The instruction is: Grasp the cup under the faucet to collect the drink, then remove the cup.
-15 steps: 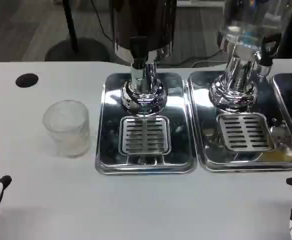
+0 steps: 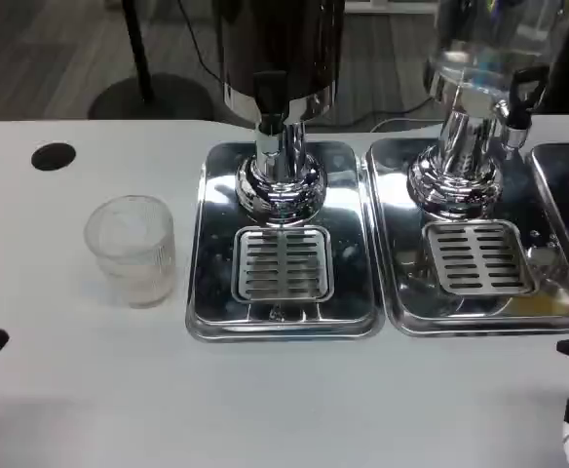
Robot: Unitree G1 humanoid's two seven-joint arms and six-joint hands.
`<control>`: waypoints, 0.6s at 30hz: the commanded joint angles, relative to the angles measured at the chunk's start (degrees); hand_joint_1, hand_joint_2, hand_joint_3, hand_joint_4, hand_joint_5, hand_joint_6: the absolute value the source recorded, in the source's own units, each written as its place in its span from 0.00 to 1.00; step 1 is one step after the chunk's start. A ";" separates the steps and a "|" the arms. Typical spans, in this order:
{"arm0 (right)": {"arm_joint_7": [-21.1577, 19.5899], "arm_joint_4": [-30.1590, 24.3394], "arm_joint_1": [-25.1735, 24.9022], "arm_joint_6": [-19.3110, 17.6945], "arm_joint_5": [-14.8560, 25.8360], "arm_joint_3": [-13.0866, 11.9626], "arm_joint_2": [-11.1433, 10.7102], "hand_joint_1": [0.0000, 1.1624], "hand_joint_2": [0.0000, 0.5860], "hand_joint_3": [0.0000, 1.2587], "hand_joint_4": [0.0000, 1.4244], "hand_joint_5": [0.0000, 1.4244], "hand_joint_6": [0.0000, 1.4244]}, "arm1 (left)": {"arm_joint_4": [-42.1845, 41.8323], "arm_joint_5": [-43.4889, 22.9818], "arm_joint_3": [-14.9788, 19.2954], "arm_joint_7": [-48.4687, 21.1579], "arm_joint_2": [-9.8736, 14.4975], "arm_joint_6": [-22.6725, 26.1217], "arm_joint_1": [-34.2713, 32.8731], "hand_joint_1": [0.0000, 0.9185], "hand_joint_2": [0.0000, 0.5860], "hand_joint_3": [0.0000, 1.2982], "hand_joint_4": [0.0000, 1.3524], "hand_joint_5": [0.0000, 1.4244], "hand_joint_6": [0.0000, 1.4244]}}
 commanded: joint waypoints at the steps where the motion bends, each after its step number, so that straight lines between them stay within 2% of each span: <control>1: 0.52 -0.87 -0.42 0.55 -0.19 -0.20 0.15 0.62 0.90 0.25 0.17 0.09 0.03 | 2.83 -6.02 -0.37 -3.42 0.25 -1.92 -1.25 0.02 0.07 0.00 0.00 0.00 0.00; 9: 1.41 -1.62 -1.16 1.72 0.11 -0.53 0.32 0.62 0.90 0.25 0.17 0.09 0.03 | 7.43 -16.06 0.37 -8.31 -0.58 -4.36 -3.37 0.02 0.07 0.00 0.00 0.00 0.00; 12: 1.75 -1.95 -1.09 1.92 0.24 -0.70 0.39 0.62 0.90 0.25 0.17 0.09 0.03 | 7.95 -17.42 0.54 -9.37 -0.87 -4.73 -3.63 0.03 0.07 0.00 0.00 0.00 0.00; 15: 2.00 -2.57 -0.96 2.15 0.39 -1.00 0.39 0.62 0.90 0.25 0.17 0.09 0.03 | 9.42 -20.72 0.43 -11.31 -1.42 -4.94 -4.59 0.08 0.07 0.00 0.00 0.00 0.00; 18: 2.36 -3.09 -1.00 2.33 0.83 -1.63 0.31 0.62 0.90 0.25 0.17 0.09 0.03 | 11.03 -27.08 -0.11 -15.34 -1.91 -4.35 -6.23 0.12 0.07 0.00 0.00 0.00 0.00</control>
